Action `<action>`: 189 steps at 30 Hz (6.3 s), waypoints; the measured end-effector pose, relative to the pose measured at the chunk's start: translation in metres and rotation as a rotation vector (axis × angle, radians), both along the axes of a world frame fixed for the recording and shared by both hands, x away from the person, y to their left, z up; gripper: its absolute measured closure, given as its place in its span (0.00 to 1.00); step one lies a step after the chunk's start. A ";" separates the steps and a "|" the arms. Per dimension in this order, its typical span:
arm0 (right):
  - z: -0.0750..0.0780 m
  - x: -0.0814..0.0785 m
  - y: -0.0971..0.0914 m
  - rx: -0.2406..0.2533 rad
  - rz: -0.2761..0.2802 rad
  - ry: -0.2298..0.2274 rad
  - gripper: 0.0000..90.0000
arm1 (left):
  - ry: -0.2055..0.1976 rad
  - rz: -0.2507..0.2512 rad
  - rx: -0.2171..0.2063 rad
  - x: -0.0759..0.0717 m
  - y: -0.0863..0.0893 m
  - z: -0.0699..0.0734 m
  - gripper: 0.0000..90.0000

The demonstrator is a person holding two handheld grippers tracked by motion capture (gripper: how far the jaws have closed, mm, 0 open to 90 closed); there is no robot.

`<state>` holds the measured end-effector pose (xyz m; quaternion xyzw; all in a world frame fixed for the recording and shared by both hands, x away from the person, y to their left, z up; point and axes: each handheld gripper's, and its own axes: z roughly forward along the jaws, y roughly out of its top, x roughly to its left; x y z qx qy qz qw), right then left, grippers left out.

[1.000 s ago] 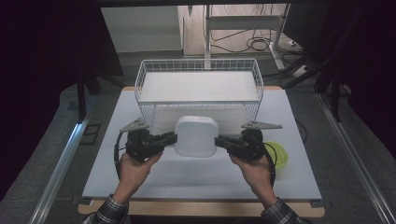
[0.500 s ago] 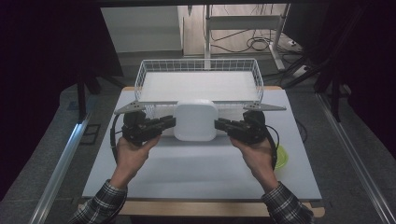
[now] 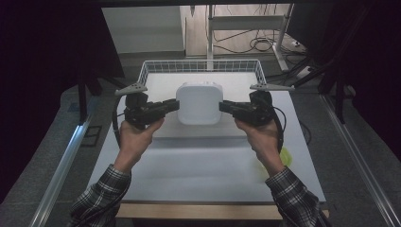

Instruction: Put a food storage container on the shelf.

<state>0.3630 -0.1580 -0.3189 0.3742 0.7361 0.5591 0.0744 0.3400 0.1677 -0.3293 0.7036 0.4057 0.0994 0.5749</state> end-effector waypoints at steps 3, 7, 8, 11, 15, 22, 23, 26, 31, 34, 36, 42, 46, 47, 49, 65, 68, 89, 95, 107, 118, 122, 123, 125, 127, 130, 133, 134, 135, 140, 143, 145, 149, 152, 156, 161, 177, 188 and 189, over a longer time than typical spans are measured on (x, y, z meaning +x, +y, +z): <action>0.005 0.007 0.001 0.001 -0.003 0.002 0.88 | -0.001 0.001 -0.006 0.007 0.001 0.004 0.88; 0.009 0.014 0.002 0.001 -0.007 0.003 0.88 | 0.005 0.003 -0.010 0.016 0.001 0.007 0.88; 0.011 0.020 0.002 0.004 -0.013 0.005 0.88 | 0.008 0.004 -0.010 0.021 0.001 0.009 0.88; 0.015 0.029 0.003 0.009 -0.023 0.009 0.88 | 0.013 0.006 -0.013 0.030 0.001 0.013 0.88; 0.019 0.040 0.003 0.015 -0.033 0.015 0.88 | 0.015 0.013 -0.011 0.041 0.001 0.017 0.88; 0.017 0.058 0.006 0.017 -0.051 0.041 0.87 | 0.033 0.026 -0.024 0.056 0.000 0.013 0.88; 0.017 0.058 0.006 0.017 -0.051 0.041 0.87 | 0.033 0.026 -0.024 0.056 0.000 0.013 0.87; 0.015 0.065 0.007 0.014 -0.061 0.052 0.87 | 0.030 0.027 -0.032 0.061 -0.001 0.010 0.86; 0.014 0.070 0.009 0.002 -0.069 0.063 0.85 | 0.017 0.029 -0.011 0.064 -0.003 0.009 0.81; 0.015 0.072 0.011 -0.008 -0.073 0.052 0.82 | 0.017 0.030 -0.010 0.067 -0.004 0.009 0.77; 0.016 0.073 0.012 -0.009 -0.070 0.049 0.79 | 0.013 0.036 -0.004 0.070 -0.005 0.009 0.75; 0.015 0.077 0.019 -0.059 -0.082 0.025 0.77 | 0.004 0.051 0.012 0.076 -0.009 0.004 0.66; 0.014 0.079 0.020 -0.056 -0.084 0.030 0.74 | 0.004 0.058 0.027 0.078 -0.011 0.002 0.63; 0.014 0.080 0.021 -0.057 -0.088 0.032 0.73 | 0.003 0.060 0.036 0.079 -0.012 0.001 0.63; 0.014 0.082 0.022 -0.061 -0.092 0.037 0.71 | -0.001 0.062 0.046 0.081 -0.013 0.000 0.62; 0.015 0.091 0.034 -0.125 -0.187 -0.014 0.67 | -0.033 0.129 0.079 0.097 -0.018 0.000 0.53; 0.014 0.093 0.035 -0.128 -0.200 -0.024 0.66 | -0.050 0.147 0.105 0.099 -0.020 0.001 0.52; 0.009 0.069 0.030 -0.097 -0.119 -0.054 0.38 | -0.070 0.006 0.128 0.069 -0.007 -0.006 0.12; 0.003 0.058 0.030 -0.124 -0.093 -0.078 0.32 | -0.074 -0.033 0.122 0.050 -0.005 -0.014 0.09; -0.012 0.031 0.025 -0.168 -0.013 -0.103 0.19 | -0.159 -0.079 0.141 0.010 -0.003 -0.029 0.06; -0.022 0.008 0.018 -0.180 0.050 -0.118 0.12 | -0.180 -0.144 0.139 -0.015 -0.006 -0.041 0.07; -0.026 0.002 0.016 -0.194 0.062 -0.124 0.10 | -0.185 -0.153 0.148 -0.022 -0.007 -0.044 0.08; -0.027 0.000 0.015 -0.203 0.063 -0.130 0.10 | -0.185 -0.157 0.150 -0.024 -0.007 -0.045 0.08; -0.031 -0.007 0.012 -0.217 0.071 -0.143 0.08 | -0.193 -0.164 0.155 -0.029 -0.008 -0.050 0.08; -0.032 -0.010 0.011 -0.218 0.073 -0.145 0.07 | -0.193 -0.164 0.160 -0.031 -0.009 -0.052 0.08; -0.037 -0.020 0.005 -0.231 0.064 -0.160 0.04 | -0.187 -0.169 0.185 -0.038 -0.010 -0.058 0.08; -0.041 -0.024 0.001 -0.235 0.059 -0.165 0.03 | -0.178 -0.176 0.205 -0.041 -0.011 -0.062 0.06; -0.047 -0.027 -0.002 -0.240 0.061 -0.168 0.03 | -0.174 -0.172 0.234 -0.044 -0.012 -0.066 0.05; -0.047 -0.027 -0.002 -0.240 0.061 -0.168 0.03 | -0.174 -0.172 0.234 -0.044 -0.012 -0.066 0.05; -0.063 -0.035 -0.010 -0.238 0.075 -0.154 0.01 | -0.163 -0.164 0.265 -0.052 -0.011 -0.078 0.04; -0.068 -0.037 -0.014 -0.231 0.070 -0.152 0.01 | -0.162 -0.159 0.269 -0.055 -0.010 -0.083 0.04; -0.073 -0.040 -0.017 -0.230 0.062 -0.149 0.00 | -0.161 -0.156 0.263 -0.057 -0.009 -0.088 0.03; -0.085 -0.046 -0.024 -0.227 0.058 -0.126 0.00 | -0.145 -0.153 0.273 -0.061 -0.009 -0.102 0.02; -0.093 -0.048 -0.027 -0.229 0.055 -0.111 0.00 | -0.142 -0.152 0.279 -0.063 -0.009 -0.108 0.02; -0.101 -0.052 -0.029 -0.251 0.043 -0.110 0.00 | -0.138 -0.160 0.304 -0.068 -0.009 -0.118 0.02; -0.107 -0.059 -0.032 -0.265 0.035 -0.109 0.00 | -0.130 -0.146 0.314 -0.075 -0.007 -0.127 0.01; -0.136 -0.084 -0.047 -0.309 -0.005 -0.080 0.04 | -0.101 -0.063 0.379 -0.100 -0.002 -0.165 0.03; -0.154 -0.094 -0.048 -0.380 0.006 -0.085 0.04 | -0.061 -0.089 0.407 -0.112 0.001 -0.185 0.05; -0.156 -0.094 -0.048 -0.386 0.007 -0.082 0.04 | -0.055 -0.090 0.413 -0.113 0.002 -0.187 0.05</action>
